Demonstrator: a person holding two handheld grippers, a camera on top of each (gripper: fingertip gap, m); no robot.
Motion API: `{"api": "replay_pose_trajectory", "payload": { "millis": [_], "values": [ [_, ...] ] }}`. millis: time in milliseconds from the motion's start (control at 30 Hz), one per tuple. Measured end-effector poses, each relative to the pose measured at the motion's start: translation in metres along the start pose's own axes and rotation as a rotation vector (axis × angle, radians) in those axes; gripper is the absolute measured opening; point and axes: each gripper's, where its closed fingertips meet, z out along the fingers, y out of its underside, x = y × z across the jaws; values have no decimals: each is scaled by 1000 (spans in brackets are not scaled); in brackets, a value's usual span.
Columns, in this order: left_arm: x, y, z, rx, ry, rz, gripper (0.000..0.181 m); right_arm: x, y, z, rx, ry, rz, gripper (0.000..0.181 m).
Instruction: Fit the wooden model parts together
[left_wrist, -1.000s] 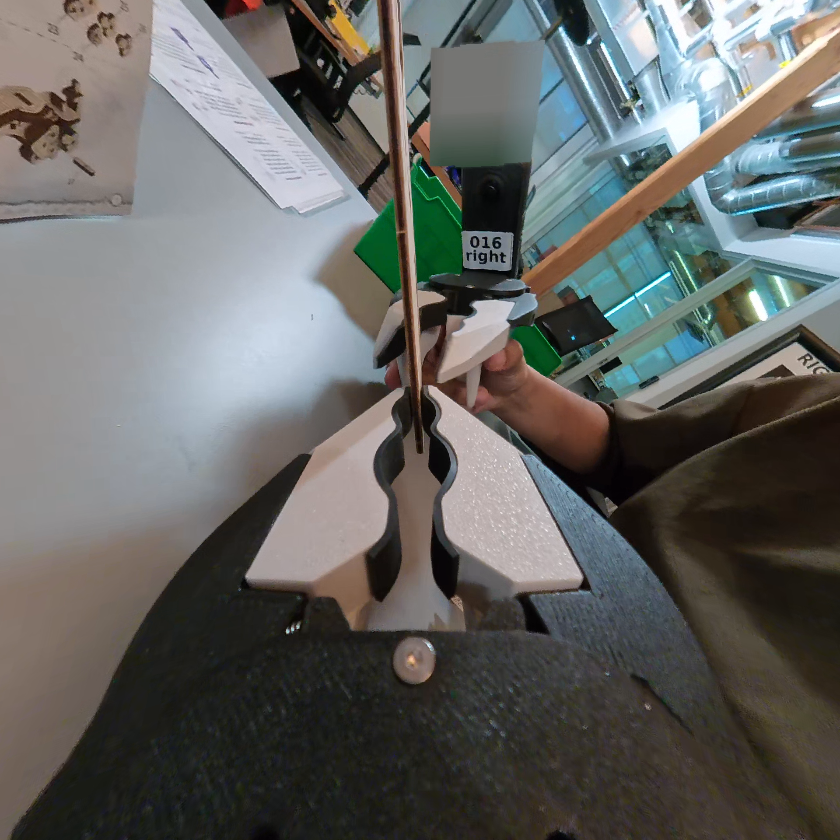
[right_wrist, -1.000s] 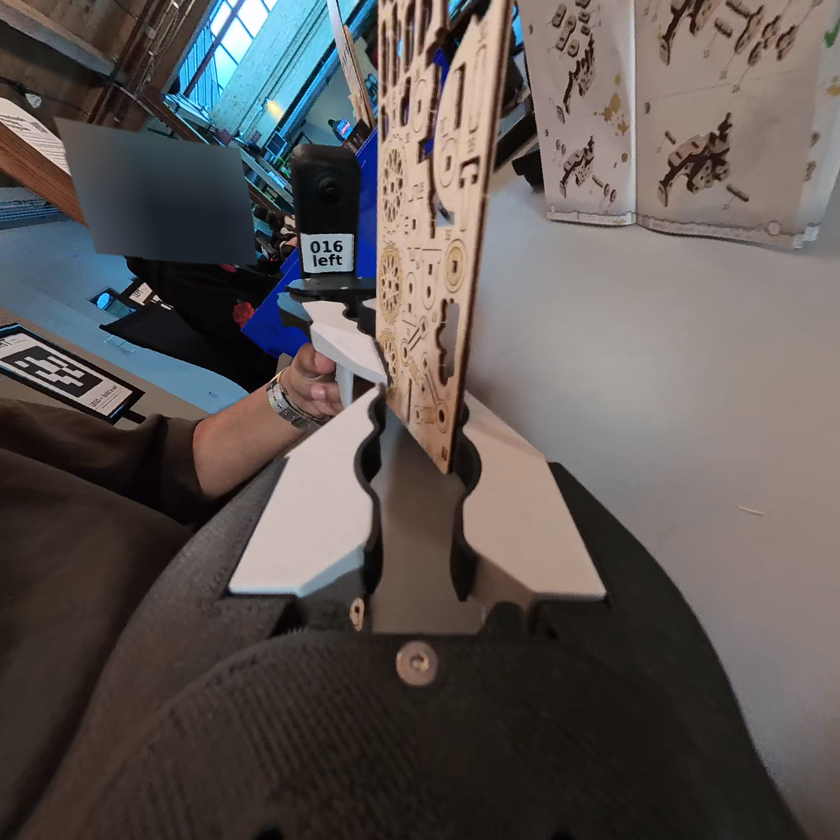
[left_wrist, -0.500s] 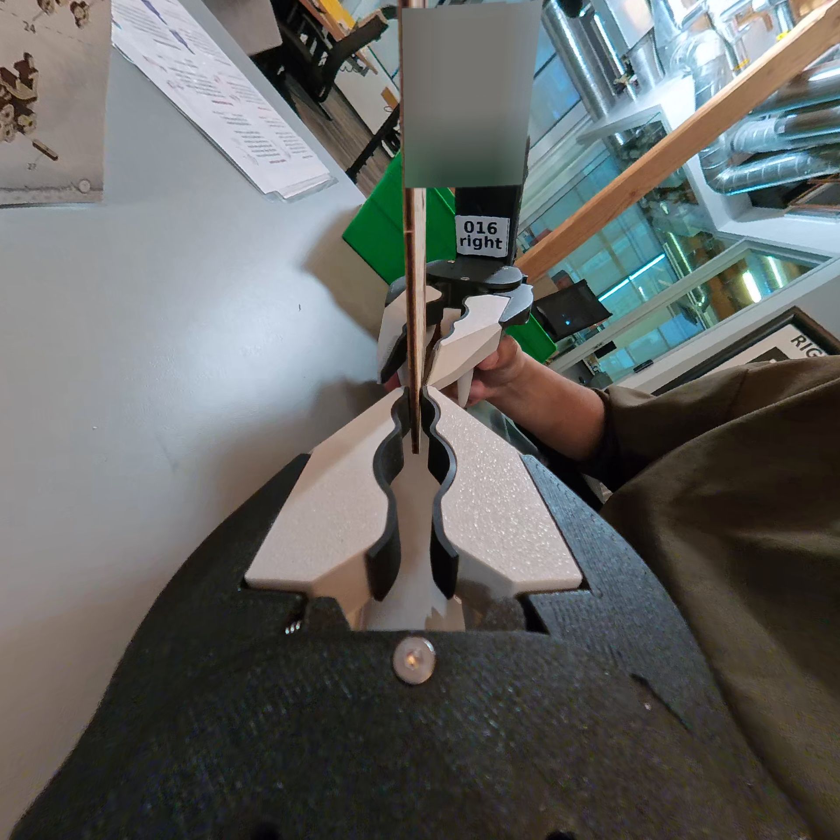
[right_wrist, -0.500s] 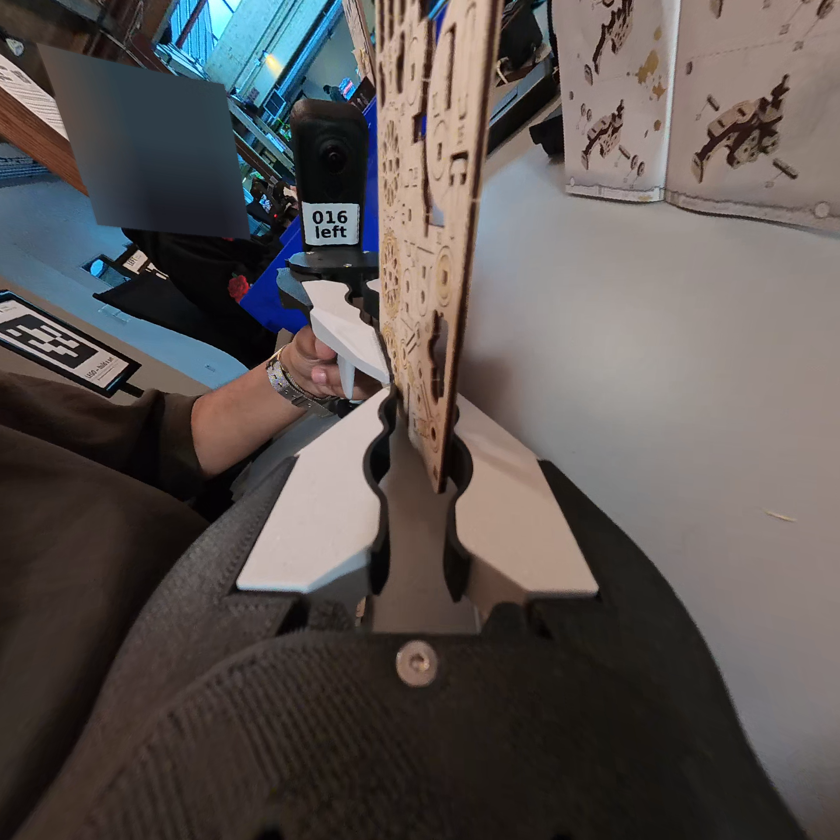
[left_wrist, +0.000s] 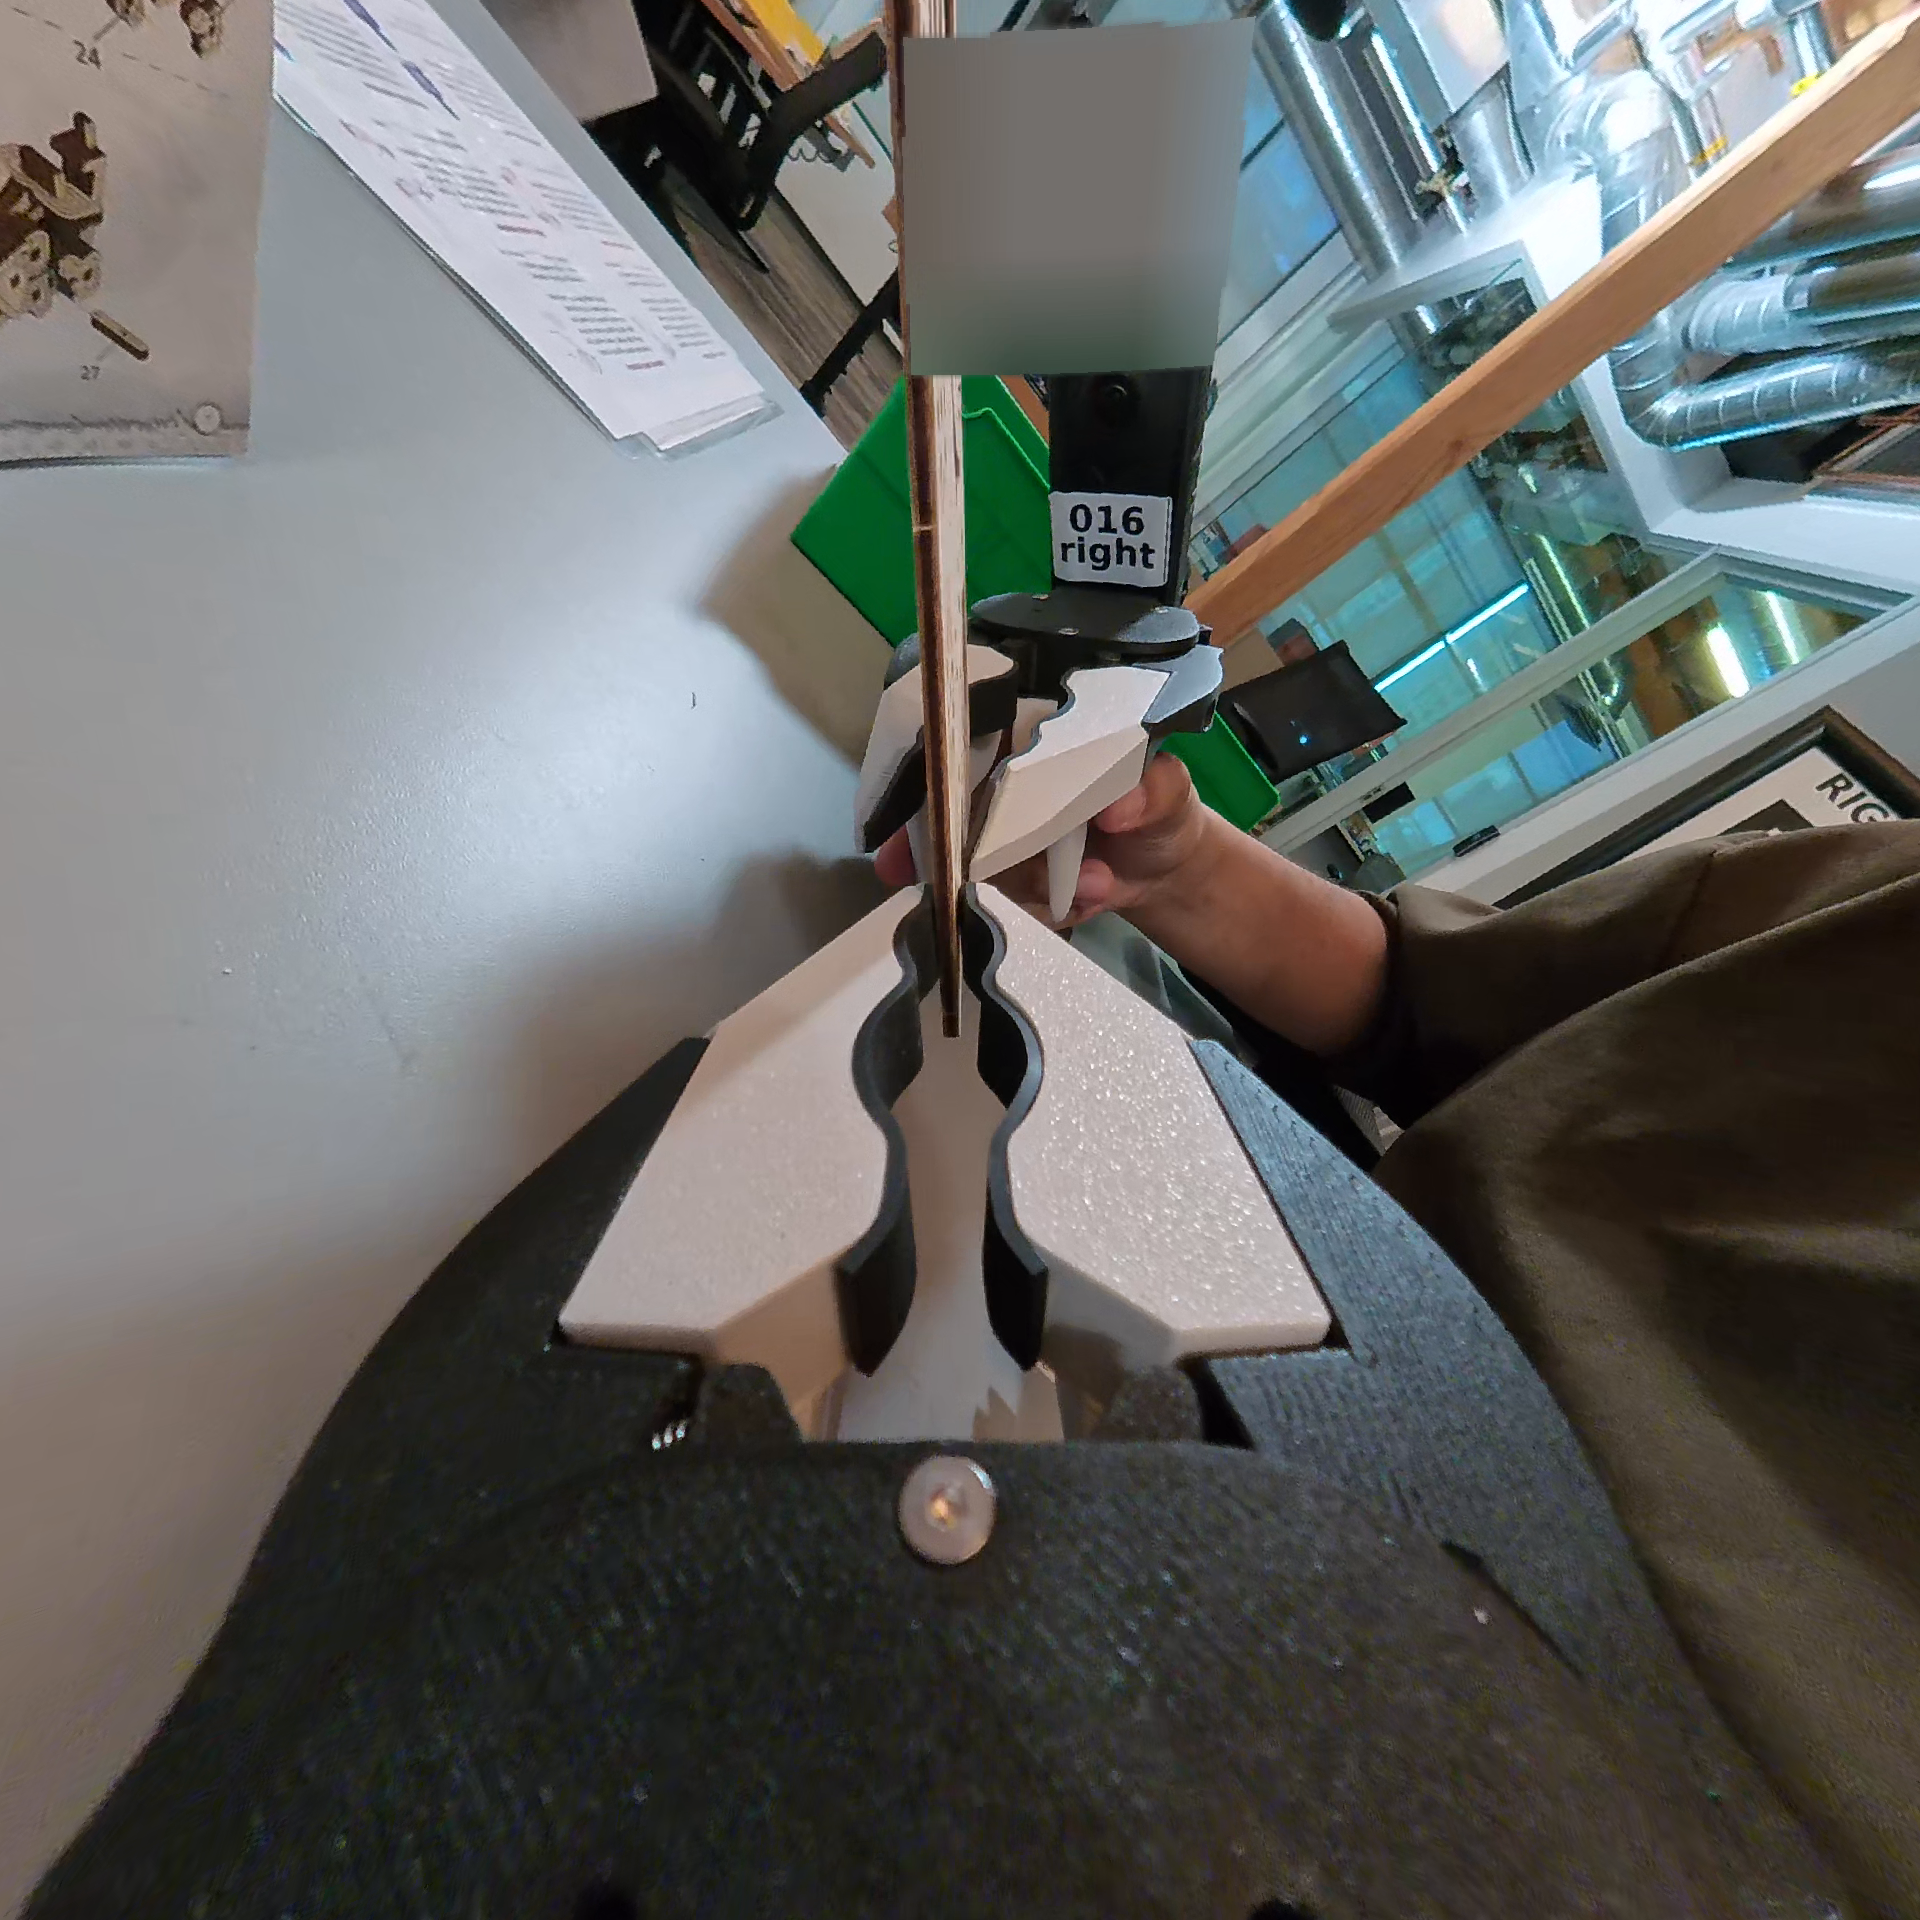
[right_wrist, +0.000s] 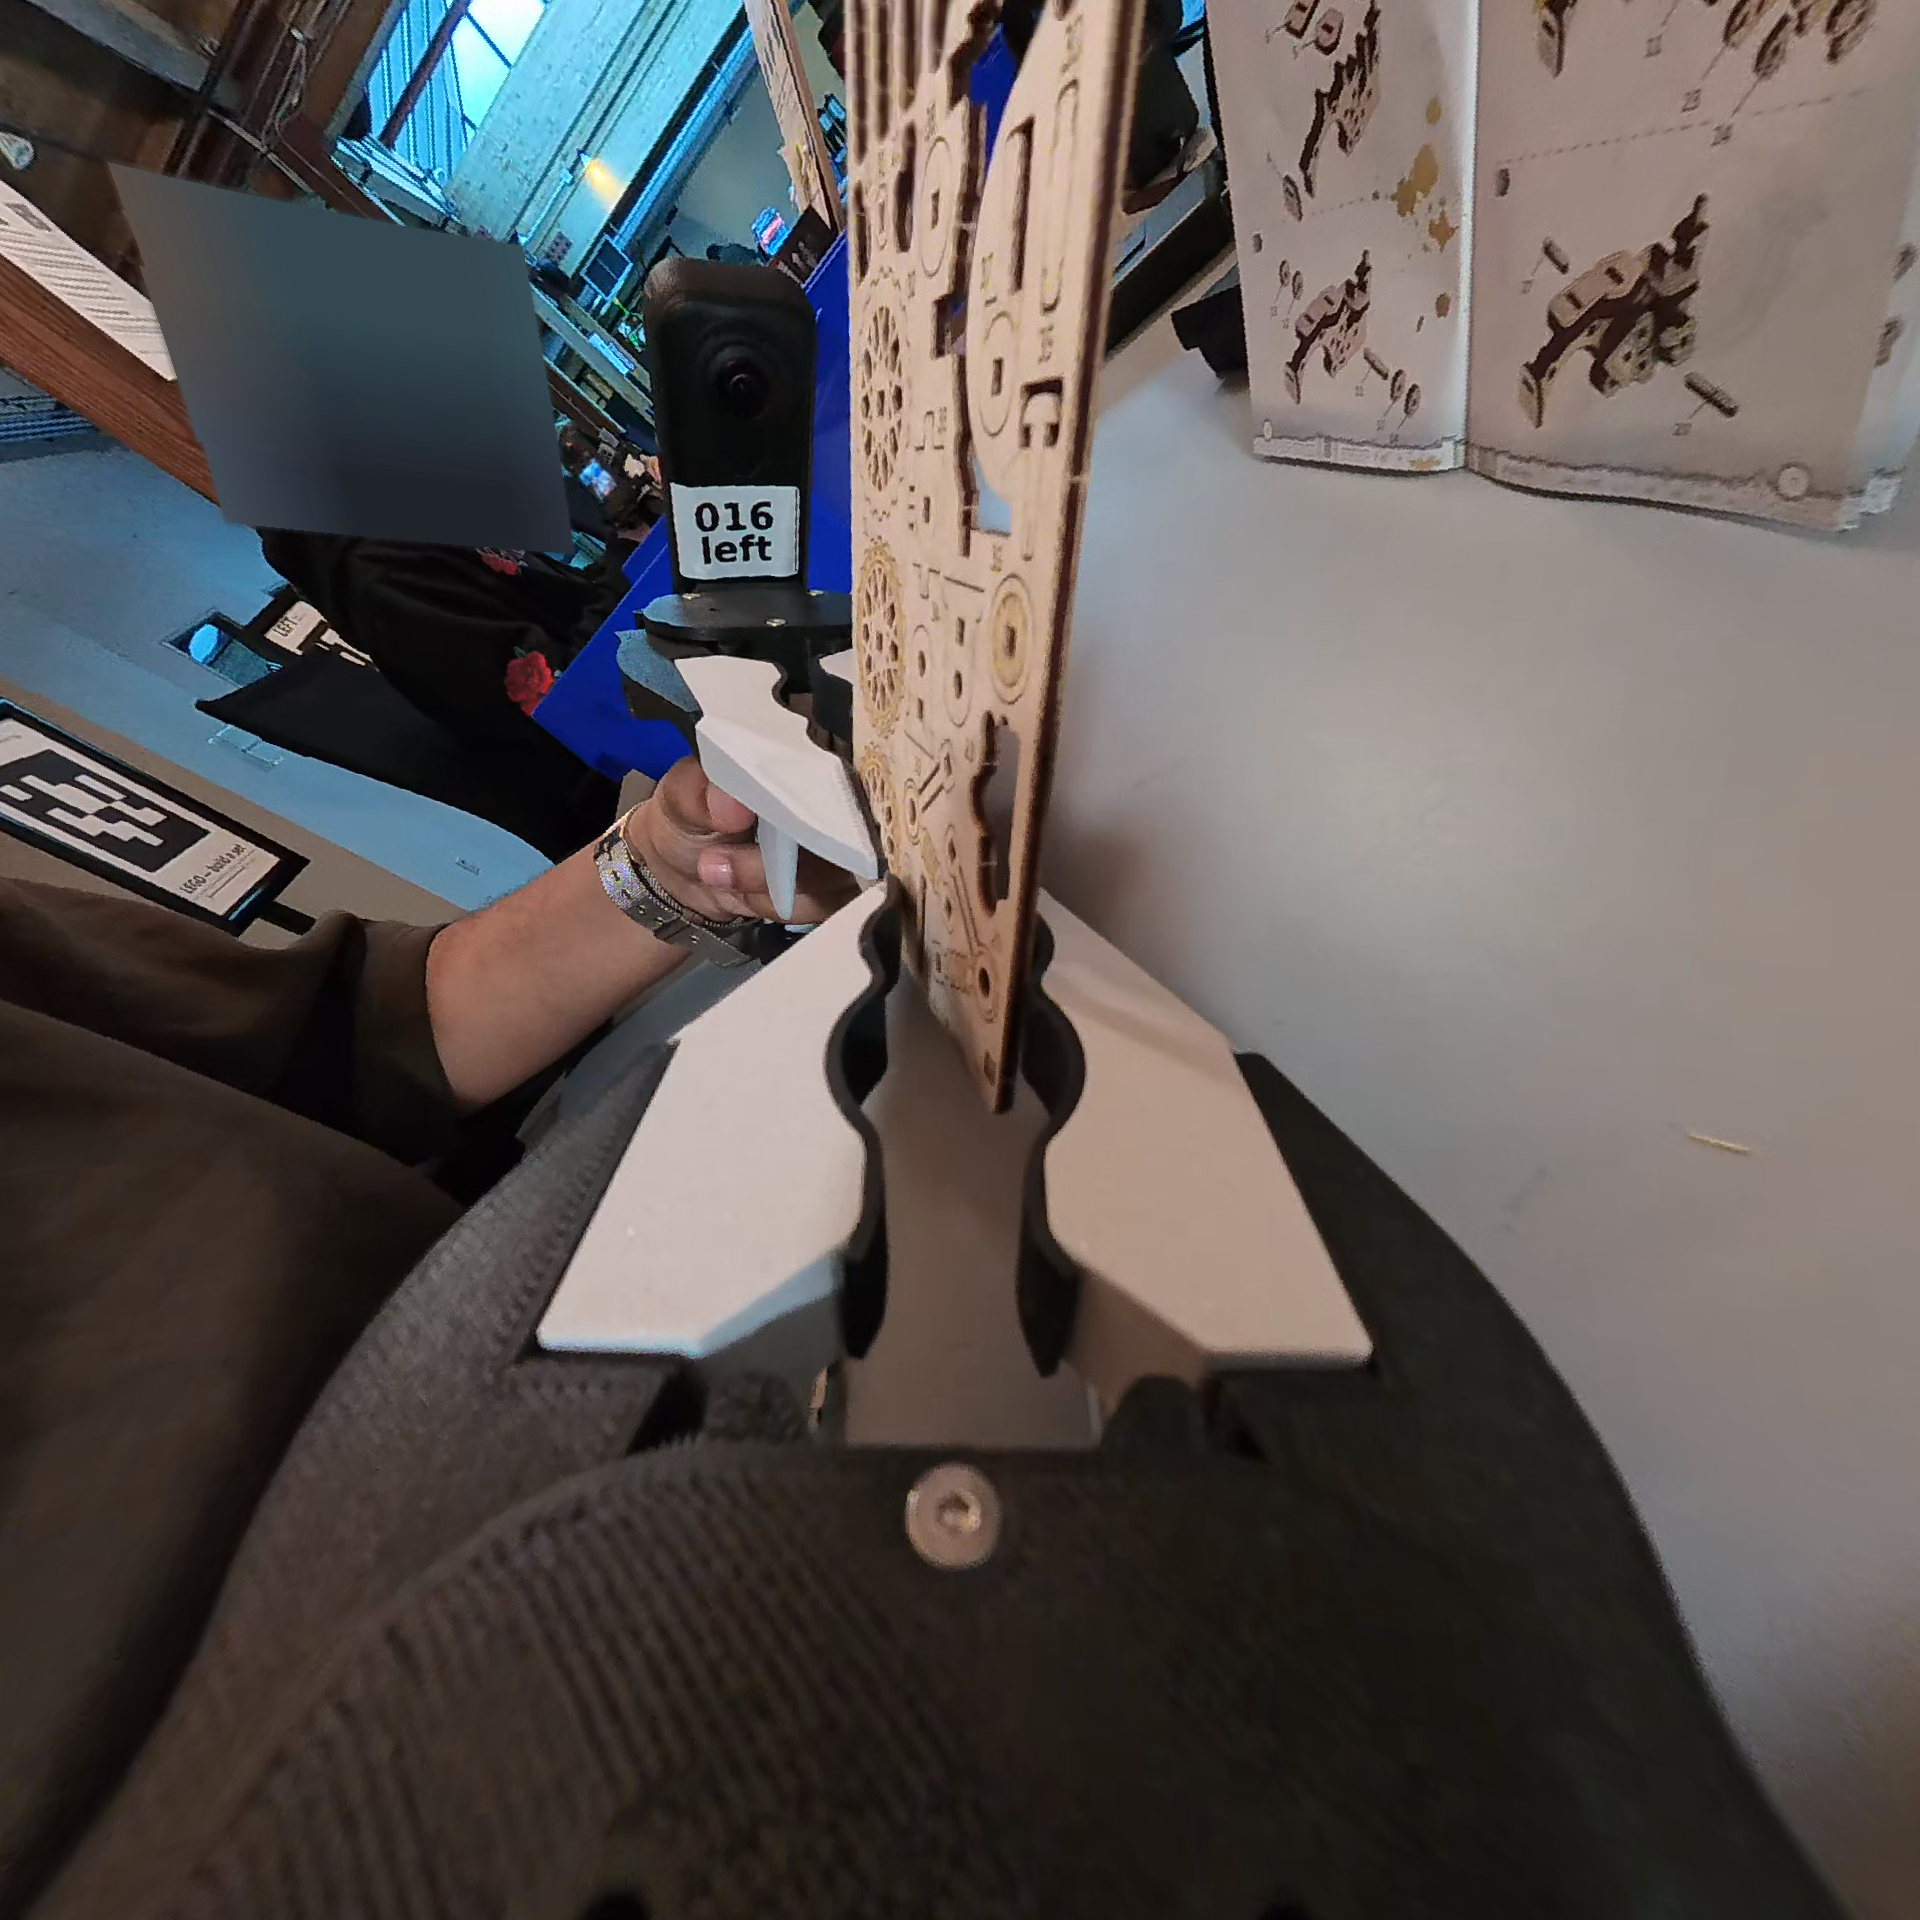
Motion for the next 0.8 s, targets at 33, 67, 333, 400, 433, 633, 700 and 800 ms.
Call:
{"api": "replay_pose_trajectory", "payload": {
  "millis": [33, 67, 333, 400, 433, 633, 700, 800],
  "values": [
    [0, 0, 0, 0, 0, 0, 0, 0, 0, 0, -1, -2, 1, 18],
    [0, 0, 0, 0, 0, 0, 0, 0, 0, 0, -2, -2, 2, 18],
    [-1, 0, 0, 0, -3, -3, 0, 1, 1, -1, -6, 0, 4, 17],
    [-1, 0, 0, -1, -6, -2, 0, 1, 1, -1, -6, 0, 7, 17],
    [-1, 0, 0, -1, -9, 1, 0, 2, 1, -1, -6, 0, 8, 16],
    [-1, 1, 1, -4, -13, 6, 0, 0, 0, -2, -7, -5, -8, 13],
    [0, 1, 1, -2, -13, 7, 0, 0, 0, -2, -9, 5, -34, 12],
    [0, 1, 1, -2, -13, 8, 0, -1, -1, -2, -9, 14, -51, 12]
  ]
}}
